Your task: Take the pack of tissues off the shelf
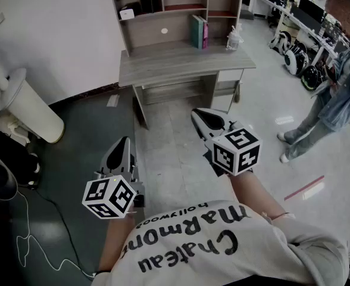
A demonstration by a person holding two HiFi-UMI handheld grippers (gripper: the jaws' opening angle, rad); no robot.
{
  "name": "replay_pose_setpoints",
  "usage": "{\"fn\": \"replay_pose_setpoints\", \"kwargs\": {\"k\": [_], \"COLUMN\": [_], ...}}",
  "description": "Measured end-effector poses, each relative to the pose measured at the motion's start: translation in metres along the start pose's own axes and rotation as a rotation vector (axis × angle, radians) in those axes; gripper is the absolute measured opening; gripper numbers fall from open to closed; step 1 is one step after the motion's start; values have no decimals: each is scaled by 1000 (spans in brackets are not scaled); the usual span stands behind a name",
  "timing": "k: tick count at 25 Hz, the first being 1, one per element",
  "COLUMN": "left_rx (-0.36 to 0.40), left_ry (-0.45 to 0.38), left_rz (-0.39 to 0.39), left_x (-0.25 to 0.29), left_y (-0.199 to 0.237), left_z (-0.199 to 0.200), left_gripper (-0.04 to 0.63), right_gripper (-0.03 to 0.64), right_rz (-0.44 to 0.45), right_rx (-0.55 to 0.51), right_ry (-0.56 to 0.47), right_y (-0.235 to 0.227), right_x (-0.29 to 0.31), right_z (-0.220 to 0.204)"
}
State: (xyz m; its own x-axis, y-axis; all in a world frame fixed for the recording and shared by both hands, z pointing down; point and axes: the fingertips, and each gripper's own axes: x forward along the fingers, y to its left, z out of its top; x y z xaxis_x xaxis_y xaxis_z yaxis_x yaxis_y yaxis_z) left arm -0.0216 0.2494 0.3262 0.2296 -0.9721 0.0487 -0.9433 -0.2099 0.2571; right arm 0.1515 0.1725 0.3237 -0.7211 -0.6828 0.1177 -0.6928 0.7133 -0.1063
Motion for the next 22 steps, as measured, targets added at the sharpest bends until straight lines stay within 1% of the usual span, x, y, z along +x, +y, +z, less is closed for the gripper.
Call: {"fn": "replay_pose_setpoints", "kwargs": {"k": [10, 13, 17, 22], "left_rx": [-11, -20, -33, -61], "left_ry": [-7, -16, -36, -73], "left_rz": [14, 24, 43, 82], "left_x": [-2, -1, 4, 7], "left_y": [0, -1, -5, -10], "left_z": [-1, -2, -4, -15], "left_gripper": [18, 18, 18, 18], "right_gripper": [5, 6, 6, 6], "right_rz": [7, 12, 53, 104], "right_rx": [-12, 4, 54, 17], "right_ry": [3, -5, -5, 36], "right_y": [-2, -7, -14, -19], "right_x": [-1, -2, -2, 1], "right_z": [-1, -1, -5, -19]}}
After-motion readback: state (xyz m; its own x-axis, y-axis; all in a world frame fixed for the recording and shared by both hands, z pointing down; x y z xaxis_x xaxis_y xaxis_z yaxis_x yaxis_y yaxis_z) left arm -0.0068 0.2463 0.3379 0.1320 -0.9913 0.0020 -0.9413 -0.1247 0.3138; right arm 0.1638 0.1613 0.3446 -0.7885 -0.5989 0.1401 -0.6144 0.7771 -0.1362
